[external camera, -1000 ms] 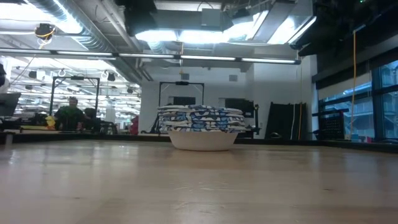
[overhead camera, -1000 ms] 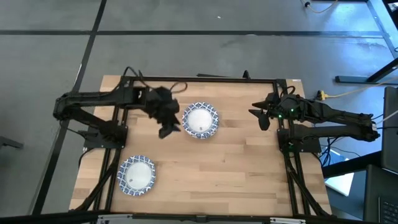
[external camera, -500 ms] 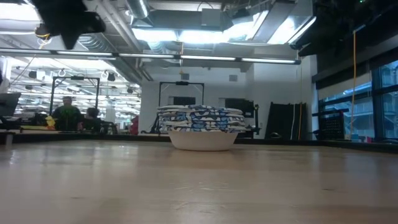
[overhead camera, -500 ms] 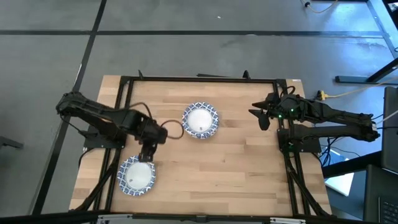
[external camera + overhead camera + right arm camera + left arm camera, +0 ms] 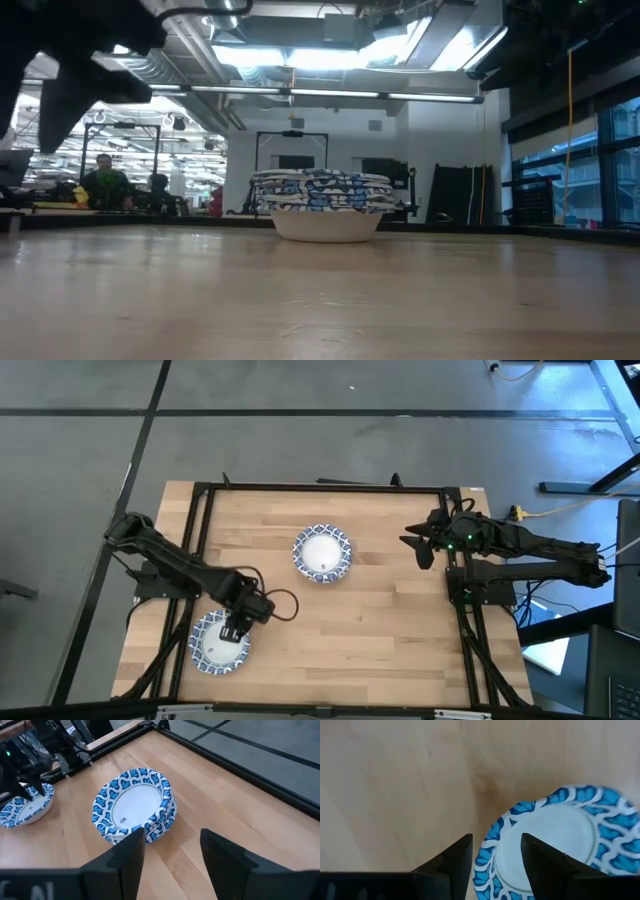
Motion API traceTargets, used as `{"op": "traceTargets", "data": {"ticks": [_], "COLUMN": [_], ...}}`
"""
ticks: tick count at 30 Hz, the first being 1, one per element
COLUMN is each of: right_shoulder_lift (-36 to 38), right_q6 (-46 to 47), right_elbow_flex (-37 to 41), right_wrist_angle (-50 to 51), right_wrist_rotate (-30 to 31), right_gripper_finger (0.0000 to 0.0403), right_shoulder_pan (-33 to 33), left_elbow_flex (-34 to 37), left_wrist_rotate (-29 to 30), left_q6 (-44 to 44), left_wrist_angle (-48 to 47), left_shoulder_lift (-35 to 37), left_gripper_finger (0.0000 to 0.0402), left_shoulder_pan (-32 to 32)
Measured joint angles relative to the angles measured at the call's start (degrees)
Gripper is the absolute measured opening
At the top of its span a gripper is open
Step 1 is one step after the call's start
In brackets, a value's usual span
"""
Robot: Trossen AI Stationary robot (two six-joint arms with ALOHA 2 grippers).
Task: Nest bowls inside each other
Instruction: Stack the blue patterned bowl on top of the other blue patterned bowl
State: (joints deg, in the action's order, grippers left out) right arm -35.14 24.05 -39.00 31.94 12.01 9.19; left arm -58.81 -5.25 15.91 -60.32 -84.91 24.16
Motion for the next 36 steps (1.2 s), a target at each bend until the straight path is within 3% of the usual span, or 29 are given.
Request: {"op": "traceTargets", "data": {"ticks": [13,22,27,36], "right_shoulder_lift": [0.0,0.0,0.0,0.0], "right_q6": [1.0,1.0,1.0,1.0], "right_elbow_flex": [0.0,0.0,0.0,0.0], "right_wrist_angle": [0.0,0.0,0.0,0.0], "right_wrist_rotate": [-0.1,-0.1,-0.1,-0.2], "right_gripper_finger": [0.0193,0.0193,0.0193,0.0193], "right_shoulder_pan": [0.0,0.0,0.0,0.0], "left_elbow_flex": [0.0,0.0,0.0,0.0], "left_wrist_rotate": [0.0,0.1,-0.4,-7.2], "left_q6": [-7.1,-6.1,-4.1,-4.1], "left_wrist_angle": [1.7,1.6,1.8,2.0], "left_shoulder_lift": [-9.2,-12.0,-12.0,-12.0], "left_gripper_finger": [0.0161,0.0154,0.0113,0.0009], "left_shoulder_pan": [3.5,3.5,2.2,-2.0]}}
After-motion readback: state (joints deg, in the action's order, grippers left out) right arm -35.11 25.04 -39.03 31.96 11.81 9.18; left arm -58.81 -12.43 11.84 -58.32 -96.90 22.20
